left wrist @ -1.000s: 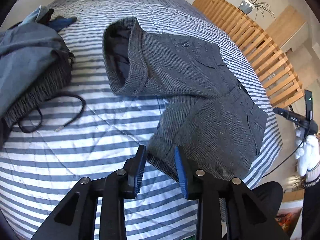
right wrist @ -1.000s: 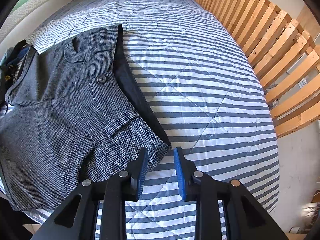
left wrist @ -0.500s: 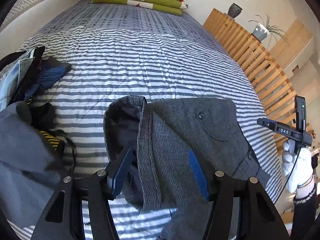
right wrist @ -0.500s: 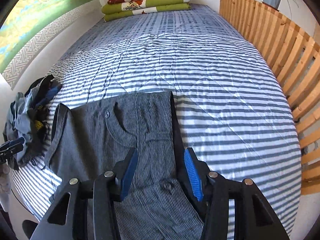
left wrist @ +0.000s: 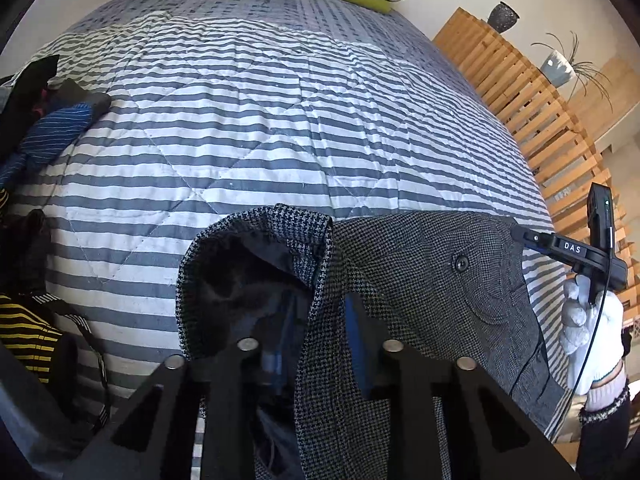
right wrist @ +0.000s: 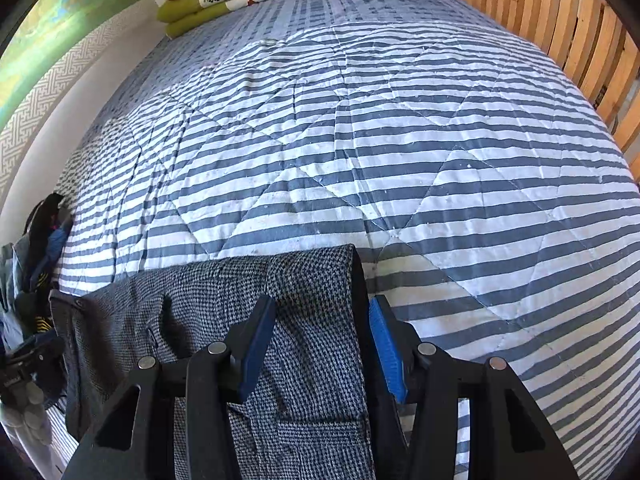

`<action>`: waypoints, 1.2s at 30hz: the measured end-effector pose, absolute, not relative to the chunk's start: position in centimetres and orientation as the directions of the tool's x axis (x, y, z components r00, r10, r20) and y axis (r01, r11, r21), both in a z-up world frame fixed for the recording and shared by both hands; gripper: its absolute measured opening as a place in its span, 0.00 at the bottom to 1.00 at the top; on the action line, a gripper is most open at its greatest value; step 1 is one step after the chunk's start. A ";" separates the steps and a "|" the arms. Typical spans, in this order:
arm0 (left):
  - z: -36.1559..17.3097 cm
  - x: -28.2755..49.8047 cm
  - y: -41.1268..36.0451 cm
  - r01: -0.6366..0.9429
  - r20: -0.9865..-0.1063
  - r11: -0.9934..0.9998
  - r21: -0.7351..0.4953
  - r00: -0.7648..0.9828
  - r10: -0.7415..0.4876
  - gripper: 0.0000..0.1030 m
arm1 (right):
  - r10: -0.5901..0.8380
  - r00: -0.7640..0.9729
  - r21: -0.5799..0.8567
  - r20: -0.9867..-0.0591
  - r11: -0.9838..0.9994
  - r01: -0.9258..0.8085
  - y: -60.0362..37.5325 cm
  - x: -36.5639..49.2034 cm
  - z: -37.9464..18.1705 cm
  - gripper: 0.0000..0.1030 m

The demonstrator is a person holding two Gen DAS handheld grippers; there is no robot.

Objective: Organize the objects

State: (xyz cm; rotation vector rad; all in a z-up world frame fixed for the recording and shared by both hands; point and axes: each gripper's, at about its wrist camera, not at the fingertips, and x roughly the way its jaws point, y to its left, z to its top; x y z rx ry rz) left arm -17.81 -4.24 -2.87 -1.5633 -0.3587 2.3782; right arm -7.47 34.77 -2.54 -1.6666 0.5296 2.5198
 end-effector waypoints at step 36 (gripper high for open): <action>0.2 -16.8 -9.8 -0.039 -0.793 -0.945 -0.326 -0.533 0.295 0.28 | 0.042 -0.507 0.149 -0.861 -0.932 -0.330 35.8 -13.4 -1.2 0.14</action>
